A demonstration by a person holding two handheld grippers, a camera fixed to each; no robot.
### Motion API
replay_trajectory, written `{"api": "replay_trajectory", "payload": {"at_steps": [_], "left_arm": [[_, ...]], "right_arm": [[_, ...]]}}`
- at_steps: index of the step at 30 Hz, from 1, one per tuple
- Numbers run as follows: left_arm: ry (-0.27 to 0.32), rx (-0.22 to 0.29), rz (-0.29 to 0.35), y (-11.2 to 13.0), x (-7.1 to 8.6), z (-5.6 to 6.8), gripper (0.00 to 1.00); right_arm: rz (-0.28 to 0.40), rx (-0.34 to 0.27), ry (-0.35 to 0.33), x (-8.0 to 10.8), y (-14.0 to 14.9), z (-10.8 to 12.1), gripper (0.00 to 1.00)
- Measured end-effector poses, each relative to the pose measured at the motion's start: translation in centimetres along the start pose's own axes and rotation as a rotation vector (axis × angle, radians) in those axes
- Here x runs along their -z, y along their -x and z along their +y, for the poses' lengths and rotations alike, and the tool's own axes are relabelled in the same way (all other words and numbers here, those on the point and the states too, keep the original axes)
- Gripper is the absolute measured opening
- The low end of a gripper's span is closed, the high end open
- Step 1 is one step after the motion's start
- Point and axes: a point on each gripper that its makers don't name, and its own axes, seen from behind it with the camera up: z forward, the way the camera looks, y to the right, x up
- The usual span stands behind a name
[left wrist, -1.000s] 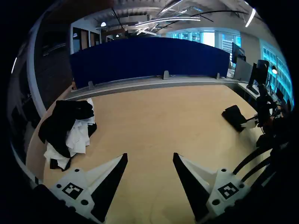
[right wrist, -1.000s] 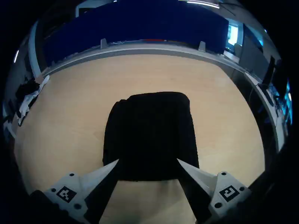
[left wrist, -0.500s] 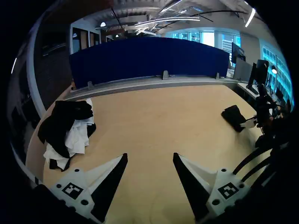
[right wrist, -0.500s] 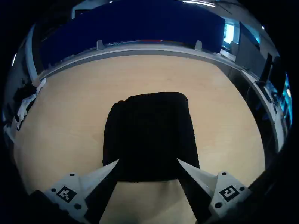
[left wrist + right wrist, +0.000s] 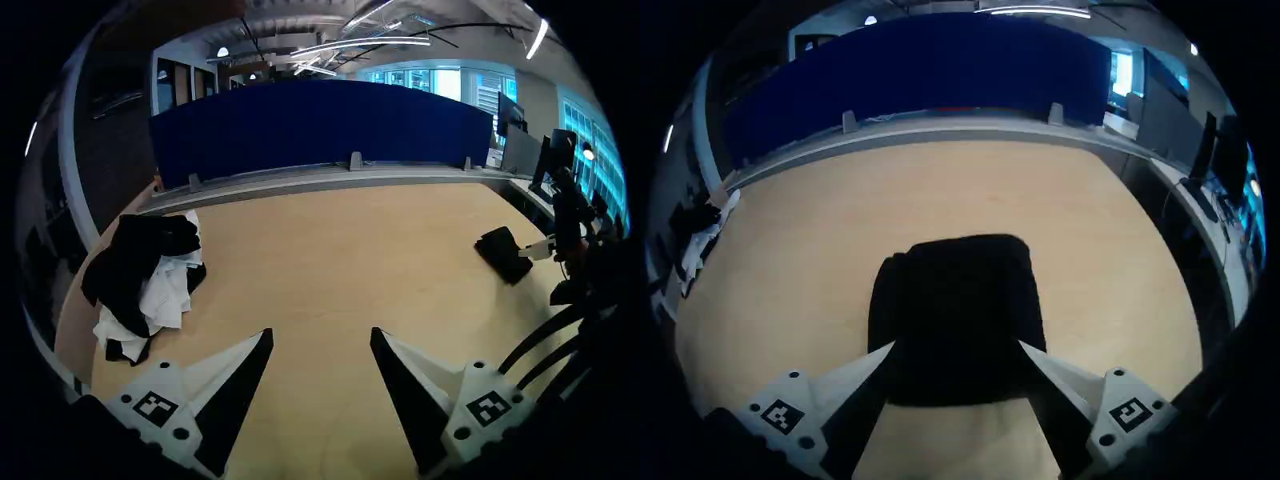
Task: Fold towel
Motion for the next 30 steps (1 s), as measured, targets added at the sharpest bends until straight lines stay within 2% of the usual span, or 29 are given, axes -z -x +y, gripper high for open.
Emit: {"api": "replay_trajectory", "payload": {"at_steps": [8, 17, 26, 30], "left_arm": [[-0.008, 0.000, -0.006, 0.4, 0.1, -0.1, 0.90], [-0.022, 0.007, -0.012, 0.7, 0.2, -0.6, 0.90], [-0.026, 0.004, -0.012, 0.5, 0.0, -0.8, 0.90], [-0.022, 0.004, -0.009, 0.3, -0.1, -0.8, 0.90]], "right_arm": [[0.013, 0.009, -0.006, -2.9, -3.8, 0.7, 1.00], [-0.052, 0.023, -0.017, -5.7, -2.9, 0.8, 1.00], [-0.068, 0.034, -0.015, -6.2, -2.3, 0.9, 1.00], [-0.036, 0.037, -0.022, -5.0, -3.4, 0.6, 1.00]]}}
